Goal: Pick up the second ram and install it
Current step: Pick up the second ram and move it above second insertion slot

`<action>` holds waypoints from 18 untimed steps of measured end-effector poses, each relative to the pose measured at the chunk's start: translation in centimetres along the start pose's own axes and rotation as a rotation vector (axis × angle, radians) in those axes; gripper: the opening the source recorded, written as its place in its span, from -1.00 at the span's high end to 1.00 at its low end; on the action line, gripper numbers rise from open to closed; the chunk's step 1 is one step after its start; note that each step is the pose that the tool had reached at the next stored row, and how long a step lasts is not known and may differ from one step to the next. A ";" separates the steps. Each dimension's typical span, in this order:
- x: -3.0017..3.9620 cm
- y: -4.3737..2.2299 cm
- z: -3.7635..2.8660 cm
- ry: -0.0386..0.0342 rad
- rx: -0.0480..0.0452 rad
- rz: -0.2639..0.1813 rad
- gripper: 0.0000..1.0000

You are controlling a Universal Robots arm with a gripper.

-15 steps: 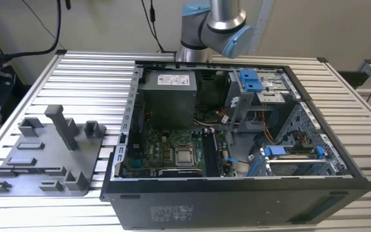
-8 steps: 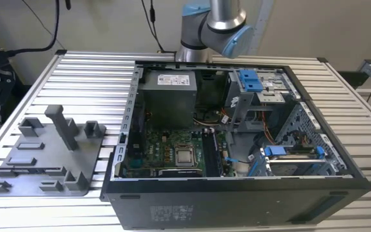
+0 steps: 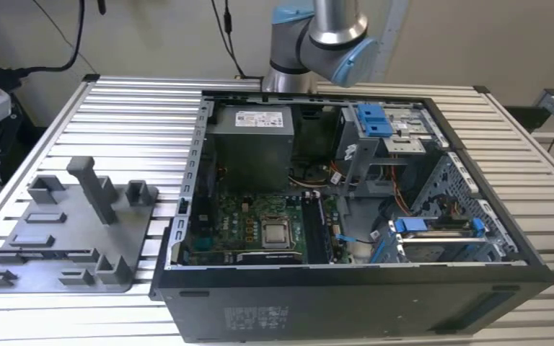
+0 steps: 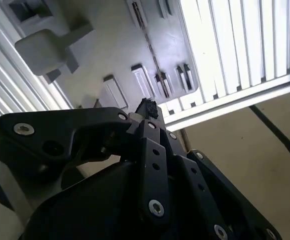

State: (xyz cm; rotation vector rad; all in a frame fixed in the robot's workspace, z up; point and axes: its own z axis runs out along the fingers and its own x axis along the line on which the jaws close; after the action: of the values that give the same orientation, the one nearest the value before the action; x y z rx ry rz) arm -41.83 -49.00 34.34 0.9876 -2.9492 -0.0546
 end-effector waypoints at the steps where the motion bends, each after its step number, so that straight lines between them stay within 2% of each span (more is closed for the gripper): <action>1: 0.00 0.00 0.00 0.0008 0.0003 -0.018 0.79; 18: 0.00 0.00 0.02 0.0141 0.0060 -0.328 0.79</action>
State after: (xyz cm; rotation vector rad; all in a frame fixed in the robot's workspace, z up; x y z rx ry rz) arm -41.83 -49.00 34.33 1.4544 -2.7434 -0.0459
